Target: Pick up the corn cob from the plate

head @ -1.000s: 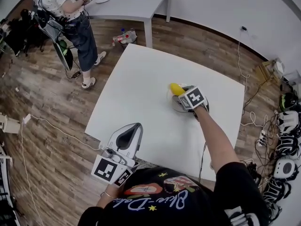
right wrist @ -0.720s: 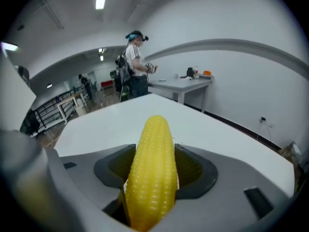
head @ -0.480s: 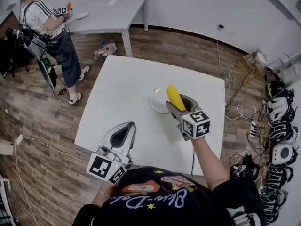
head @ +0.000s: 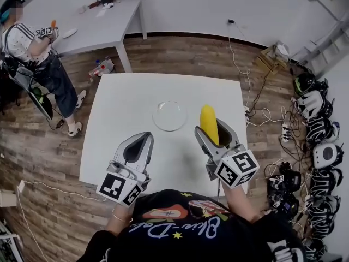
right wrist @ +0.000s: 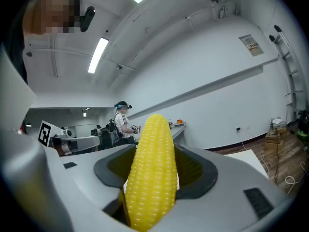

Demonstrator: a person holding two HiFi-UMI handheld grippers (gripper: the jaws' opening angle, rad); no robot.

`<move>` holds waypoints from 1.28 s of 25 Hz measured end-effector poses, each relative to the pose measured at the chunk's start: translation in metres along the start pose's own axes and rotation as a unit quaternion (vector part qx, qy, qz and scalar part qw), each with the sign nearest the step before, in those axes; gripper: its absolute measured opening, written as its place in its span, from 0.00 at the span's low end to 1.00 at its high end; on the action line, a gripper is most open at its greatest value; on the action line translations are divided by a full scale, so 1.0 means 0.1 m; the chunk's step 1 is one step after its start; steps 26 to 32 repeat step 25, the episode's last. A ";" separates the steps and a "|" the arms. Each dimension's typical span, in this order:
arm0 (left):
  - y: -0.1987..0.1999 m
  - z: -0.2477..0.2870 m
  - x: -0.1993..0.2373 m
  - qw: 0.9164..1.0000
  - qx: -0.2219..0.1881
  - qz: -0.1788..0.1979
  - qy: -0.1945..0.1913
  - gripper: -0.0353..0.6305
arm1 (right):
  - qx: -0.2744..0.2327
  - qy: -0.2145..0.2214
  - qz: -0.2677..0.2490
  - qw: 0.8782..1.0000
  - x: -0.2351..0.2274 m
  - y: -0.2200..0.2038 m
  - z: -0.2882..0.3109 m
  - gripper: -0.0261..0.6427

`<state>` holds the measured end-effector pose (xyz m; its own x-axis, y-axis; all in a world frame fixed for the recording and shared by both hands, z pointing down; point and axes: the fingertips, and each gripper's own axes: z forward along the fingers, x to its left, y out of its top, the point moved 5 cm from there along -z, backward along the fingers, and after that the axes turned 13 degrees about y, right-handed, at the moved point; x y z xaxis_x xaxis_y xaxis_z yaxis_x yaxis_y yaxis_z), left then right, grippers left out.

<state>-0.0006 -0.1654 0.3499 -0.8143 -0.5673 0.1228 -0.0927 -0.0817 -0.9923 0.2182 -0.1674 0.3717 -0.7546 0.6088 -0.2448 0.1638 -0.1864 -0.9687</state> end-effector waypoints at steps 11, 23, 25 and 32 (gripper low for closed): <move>-0.01 0.08 -0.07 1.000 -0.001 -0.013 -0.024 0.05 | 0.000 -0.006 -0.017 1.000 0.08 0.05 -0.06 0.43; -0.10 0.05 0.11 0.999 0.016 -0.030 0.012 0.05 | 0.007 0.015 -0.009 1.000 0.14 0.09 -0.01 0.43; -0.11 0.05 0.13 0.999 0.019 -0.035 0.013 0.05 | 0.010 0.018 -0.008 1.000 0.16 0.08 0.01 0.43; -0.11 0.05 0.13 0.999 0.019 -0.035 0.013 0.05 | 0.010 0.018 -0.008 1.000 0.16 0.08 0.01 0.43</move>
